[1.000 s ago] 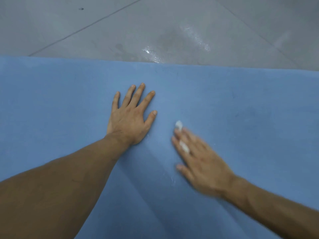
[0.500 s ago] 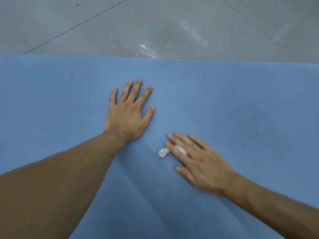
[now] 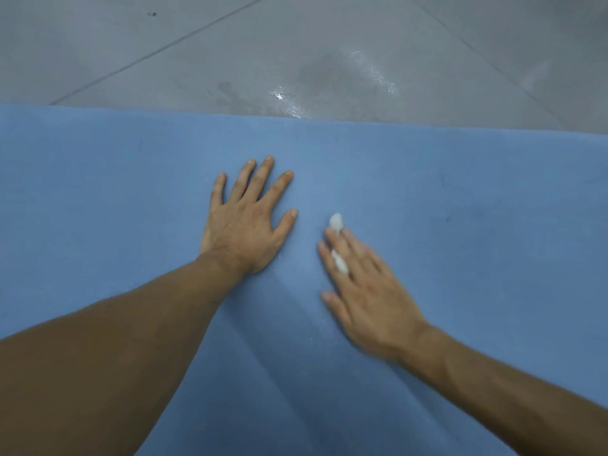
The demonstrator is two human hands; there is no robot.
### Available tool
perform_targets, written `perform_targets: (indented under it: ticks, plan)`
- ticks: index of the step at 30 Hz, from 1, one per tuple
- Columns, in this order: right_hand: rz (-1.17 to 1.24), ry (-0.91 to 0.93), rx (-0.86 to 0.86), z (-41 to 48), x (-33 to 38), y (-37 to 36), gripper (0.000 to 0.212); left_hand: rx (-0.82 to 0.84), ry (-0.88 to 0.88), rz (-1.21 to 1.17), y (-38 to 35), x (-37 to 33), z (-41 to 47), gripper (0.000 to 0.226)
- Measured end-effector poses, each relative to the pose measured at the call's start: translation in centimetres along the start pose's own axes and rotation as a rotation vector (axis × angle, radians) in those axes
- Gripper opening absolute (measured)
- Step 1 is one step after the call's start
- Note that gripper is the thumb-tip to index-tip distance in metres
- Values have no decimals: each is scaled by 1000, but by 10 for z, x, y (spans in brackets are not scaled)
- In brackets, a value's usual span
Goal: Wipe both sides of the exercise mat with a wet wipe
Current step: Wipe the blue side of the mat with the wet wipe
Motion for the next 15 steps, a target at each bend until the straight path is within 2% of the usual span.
perform_targets:
  ticks: [5, 9, 11, 15]
  plan:
    - [-94, 330, 168, -71, 77, -41, 69, 18, -2, 9, -1, 0, 0, 67]
    - [-148, 470, 223, -75, 67, -39, 65, 10, -2, 4, 0, 1, 0, 67]
    - [-131, 447, 230, -60, 43, -31, 64, 12, 0, 4, -1, 1, 0, 67]
    - [-128, 273, 175, -15, -15, -4, 65, 9, 5, 4, 0, 1, 1, 68]
Point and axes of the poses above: each hand's wrist, its own z-axis towards the middle knuckle, its own y-axis out of the back of the hand, x = y × z, the point moved 10 cm from there along z, towards the middle knuckle, and after that the axes turned 13 degrees about z, right-handed, at the moved point
